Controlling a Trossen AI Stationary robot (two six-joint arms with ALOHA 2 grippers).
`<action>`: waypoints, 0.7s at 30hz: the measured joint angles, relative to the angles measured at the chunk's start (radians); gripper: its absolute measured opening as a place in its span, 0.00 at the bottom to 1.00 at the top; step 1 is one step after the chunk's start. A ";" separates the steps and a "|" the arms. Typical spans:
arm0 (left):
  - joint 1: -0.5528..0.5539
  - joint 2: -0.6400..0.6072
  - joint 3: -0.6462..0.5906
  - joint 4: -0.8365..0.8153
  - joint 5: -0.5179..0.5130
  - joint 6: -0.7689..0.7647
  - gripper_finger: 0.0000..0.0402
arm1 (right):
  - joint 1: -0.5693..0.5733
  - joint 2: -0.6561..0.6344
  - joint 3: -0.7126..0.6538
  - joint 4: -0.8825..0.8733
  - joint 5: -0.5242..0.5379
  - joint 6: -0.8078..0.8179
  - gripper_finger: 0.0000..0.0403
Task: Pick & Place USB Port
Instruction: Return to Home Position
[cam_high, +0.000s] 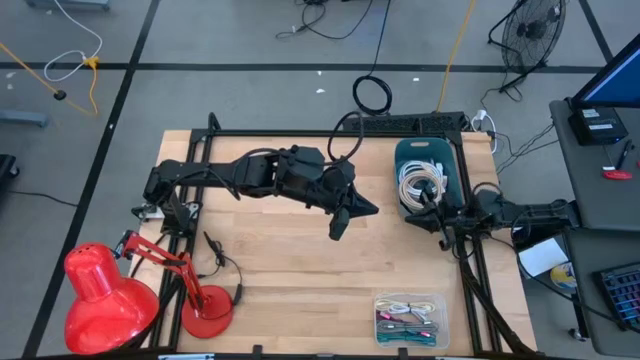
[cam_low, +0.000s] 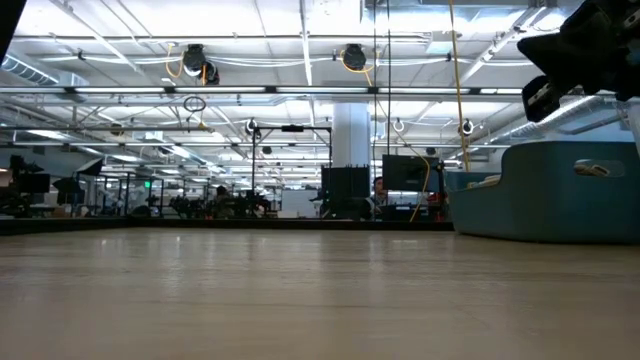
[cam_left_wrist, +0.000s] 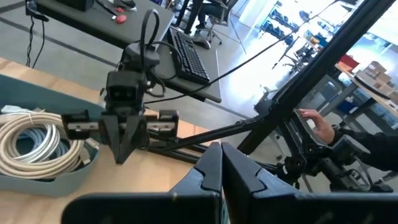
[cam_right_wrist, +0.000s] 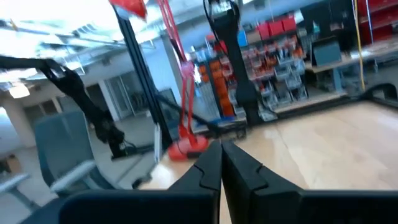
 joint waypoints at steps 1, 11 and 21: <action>0.000 0.000 0.000 -0.002 0.000 0.004 0.00 | 0.000 0.005 0.000 0.019 0.000 0.000 0.00; 0.031 0.000 0.000 -0.103 -0.002 0.077 0.01 | 0.000 0.019 0.000 0.002 0.000 0.000 0.00; 0.051 -0.001 -0.021 -0.122 -0.006 0.106 0.00 | 0.000 0.022 0.000 -0.005 0.000 0.000 0.00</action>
